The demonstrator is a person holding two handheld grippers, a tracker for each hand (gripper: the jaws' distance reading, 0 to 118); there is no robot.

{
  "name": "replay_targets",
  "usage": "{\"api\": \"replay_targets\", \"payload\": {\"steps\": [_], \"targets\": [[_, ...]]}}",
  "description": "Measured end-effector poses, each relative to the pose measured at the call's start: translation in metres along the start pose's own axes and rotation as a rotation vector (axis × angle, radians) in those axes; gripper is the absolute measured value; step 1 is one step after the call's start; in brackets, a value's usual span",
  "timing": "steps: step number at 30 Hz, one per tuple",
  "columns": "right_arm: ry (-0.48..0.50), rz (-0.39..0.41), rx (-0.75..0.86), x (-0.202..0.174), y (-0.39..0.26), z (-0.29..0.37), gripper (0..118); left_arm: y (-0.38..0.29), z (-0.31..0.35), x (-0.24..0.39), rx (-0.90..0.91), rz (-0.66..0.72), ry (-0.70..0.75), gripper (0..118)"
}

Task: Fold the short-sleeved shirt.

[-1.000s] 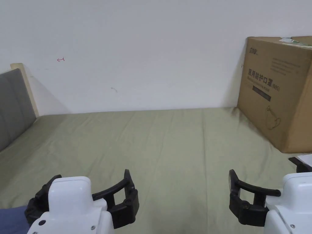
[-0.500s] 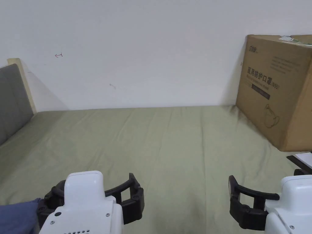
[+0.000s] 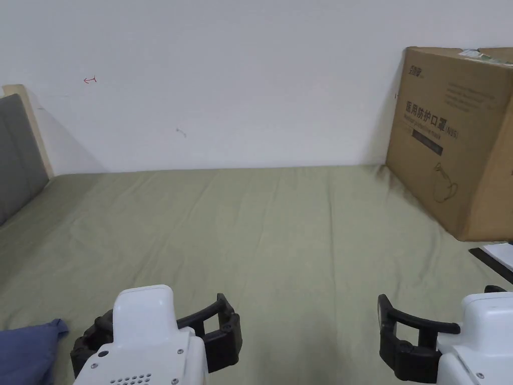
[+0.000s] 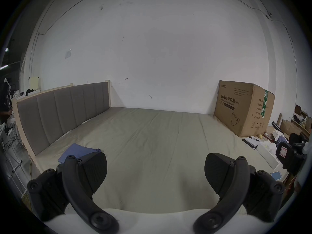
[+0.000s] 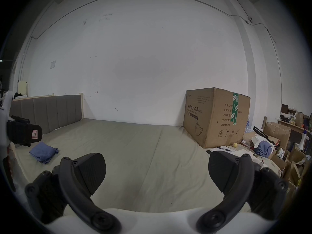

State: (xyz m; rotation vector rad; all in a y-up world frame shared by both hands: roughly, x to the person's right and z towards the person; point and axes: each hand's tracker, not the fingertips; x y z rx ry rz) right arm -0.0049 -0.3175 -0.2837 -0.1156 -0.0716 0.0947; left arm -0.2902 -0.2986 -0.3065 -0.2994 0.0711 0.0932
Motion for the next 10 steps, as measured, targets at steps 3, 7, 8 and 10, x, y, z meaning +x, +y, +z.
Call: {"api": "replay_targets", "payload": {"steps": [3, 7, 8, 10], "targets": [[-0.001, -0.009, -0.005, 0.0002, -0.0004, -0.0004, 118, -0.0007, -0.0007, -0.0017, -0.007, 0.009, 0.003, 114], [-0.003, -0.006, -0.002, -0.0001, 0.0000, 0.0004, 118, 0.0002, 0.0022, -0.0034, -0.006, 0.026, 0.012, 114], [-0.003, -0.006, -0.001, -0.0002, 0.0001, 0.0007, 118, 0.0004, 0.0020, -0.0019, -0.001, 0.013, 0.042, 114], [-0.002, -0.007, -0.001, -0.0003, 0.0004, 0.0014, 118, -0.0001, 0.0012, -0.0020, 0.006, 0.009, 0.053, 114]]}}
